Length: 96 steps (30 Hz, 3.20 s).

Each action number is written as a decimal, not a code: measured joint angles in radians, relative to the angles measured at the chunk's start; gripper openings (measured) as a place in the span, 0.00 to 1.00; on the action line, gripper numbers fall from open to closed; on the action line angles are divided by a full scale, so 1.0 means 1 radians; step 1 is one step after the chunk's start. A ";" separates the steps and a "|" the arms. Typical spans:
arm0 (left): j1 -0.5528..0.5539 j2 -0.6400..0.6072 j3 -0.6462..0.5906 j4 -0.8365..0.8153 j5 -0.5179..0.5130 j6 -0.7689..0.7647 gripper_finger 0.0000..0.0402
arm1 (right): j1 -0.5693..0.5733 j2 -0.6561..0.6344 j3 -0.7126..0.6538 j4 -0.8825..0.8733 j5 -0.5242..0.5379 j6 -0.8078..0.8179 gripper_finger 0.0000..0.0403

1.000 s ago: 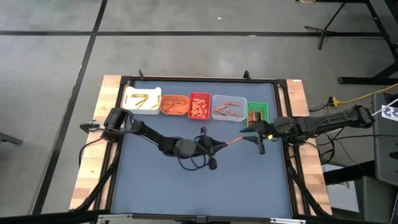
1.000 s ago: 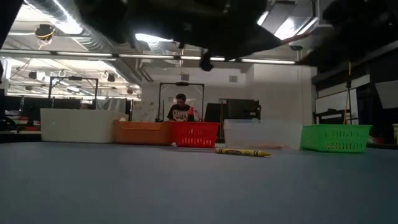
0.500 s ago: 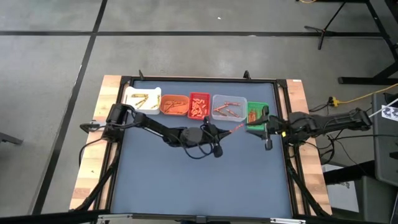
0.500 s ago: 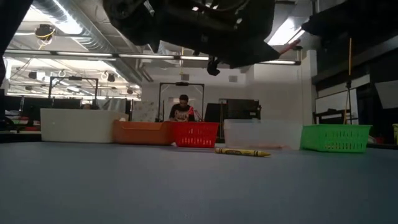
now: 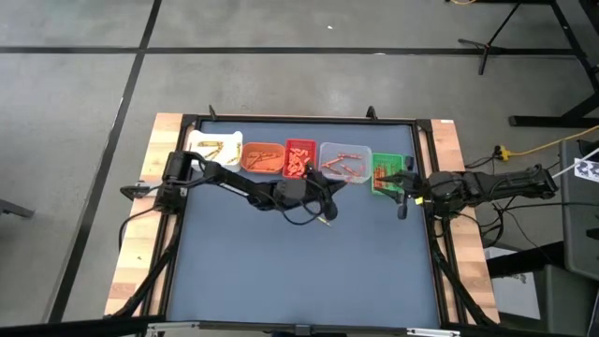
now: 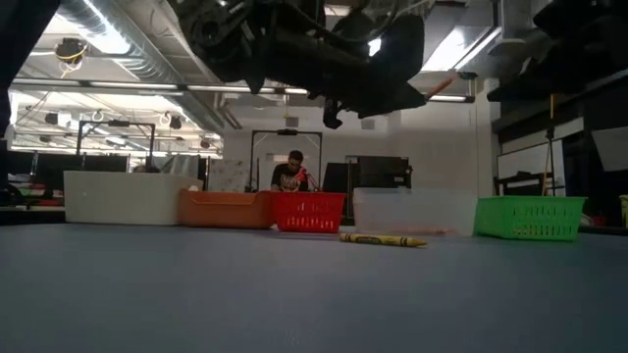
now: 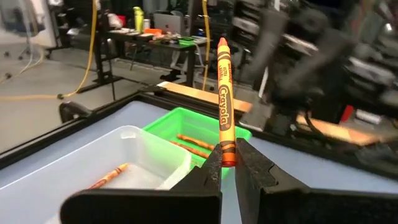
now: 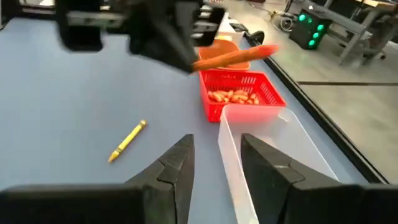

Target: Sort crayons

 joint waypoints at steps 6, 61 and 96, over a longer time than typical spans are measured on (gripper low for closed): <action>0.062 0.000 0.009 0.011 0.020 -0.097 0.01 | 0.000 0.003 0.000 -0.050 -0.104 0.001 0.33; 0.092 0.482 0.653 -0.180 0.207 -0.098 0.29 | 0.000 0.003 0.000 0.174 -0.434 -0.006 0.33; 0.046 0.194 0.655 -1.126 0.442 0.188 0.27 | 0.000 -0.232 -0.114 0.050 -0.276 -0.002 0.33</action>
